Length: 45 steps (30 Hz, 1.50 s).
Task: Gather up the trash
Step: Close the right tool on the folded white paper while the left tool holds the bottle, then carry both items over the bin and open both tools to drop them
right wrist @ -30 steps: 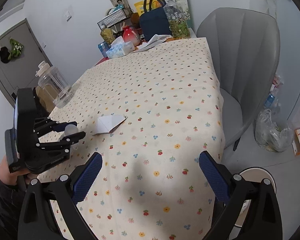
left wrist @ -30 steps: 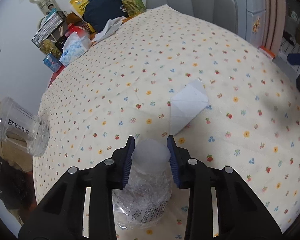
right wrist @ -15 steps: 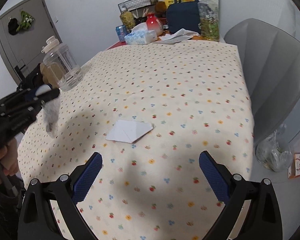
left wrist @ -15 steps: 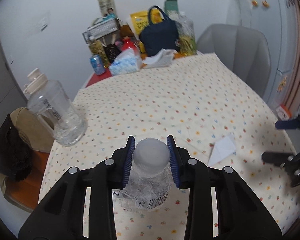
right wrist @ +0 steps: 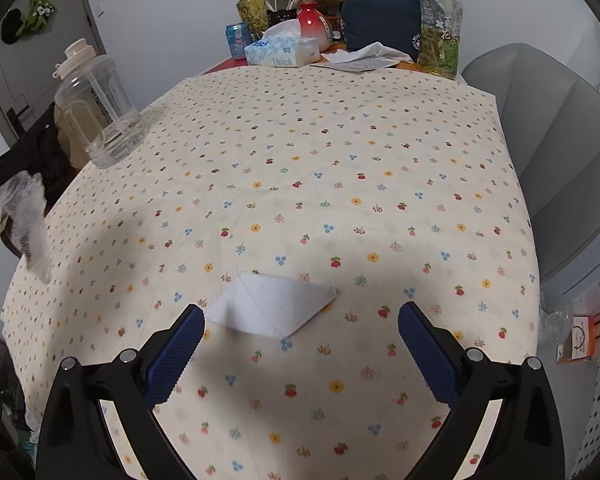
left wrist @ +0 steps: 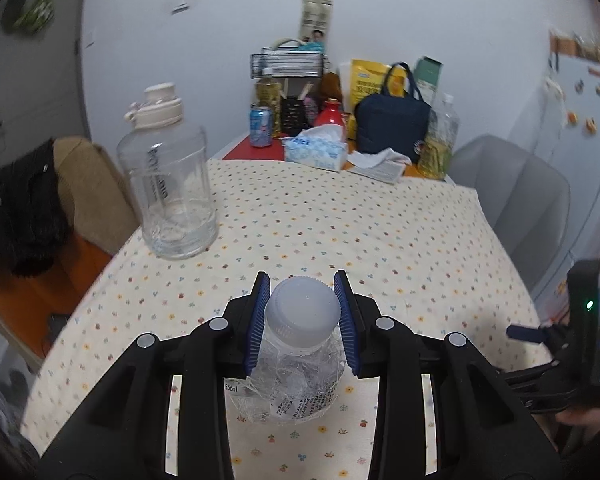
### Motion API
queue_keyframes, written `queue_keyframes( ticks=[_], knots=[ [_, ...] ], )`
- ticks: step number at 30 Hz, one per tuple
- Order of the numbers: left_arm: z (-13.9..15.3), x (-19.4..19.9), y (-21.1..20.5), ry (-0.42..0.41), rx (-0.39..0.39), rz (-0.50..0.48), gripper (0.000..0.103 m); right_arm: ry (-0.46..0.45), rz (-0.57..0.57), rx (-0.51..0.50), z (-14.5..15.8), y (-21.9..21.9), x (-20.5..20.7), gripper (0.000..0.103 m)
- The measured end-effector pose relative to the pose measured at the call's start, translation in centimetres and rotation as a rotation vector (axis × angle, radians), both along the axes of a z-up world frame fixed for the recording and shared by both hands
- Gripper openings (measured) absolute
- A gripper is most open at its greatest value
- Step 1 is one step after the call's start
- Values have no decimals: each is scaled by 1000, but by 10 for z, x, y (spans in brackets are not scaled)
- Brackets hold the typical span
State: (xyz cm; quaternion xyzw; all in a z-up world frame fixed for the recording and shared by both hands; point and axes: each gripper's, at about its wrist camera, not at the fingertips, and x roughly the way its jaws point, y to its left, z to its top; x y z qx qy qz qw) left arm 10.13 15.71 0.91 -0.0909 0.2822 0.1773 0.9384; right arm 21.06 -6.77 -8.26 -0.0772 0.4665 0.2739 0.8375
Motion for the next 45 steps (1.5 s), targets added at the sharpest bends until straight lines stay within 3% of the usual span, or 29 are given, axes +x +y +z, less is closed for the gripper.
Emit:
queue_keyframes(
  ticks=[7,10,14,21,27,35,45],
  knots=[
    [-19,-12,13,-22,-125,50,33,-11,-25,-70,-14,20,5,92],
    [-29,-13,13,-11,-152,59,33,8,-1,-74,-22,26,5,76],
    [-36,-11,9,4,-168,50,33,2,45,-47,-14,28,-4,35],
    [-36,-7,-4,4,-181,20,33,-26,107,38,7,9,-31,32],
    [-33,-2,-29,6,-190,-37,33,-66,96,119,28,-26,-52,32],
    [-28,12,-69,8,-192,-127,33,-92,20,194,44,-78,-59,32],
    [-26,38,-136,34,-177,-280,33,-116,-170,253,49,-170,-57,32]
  ],
)
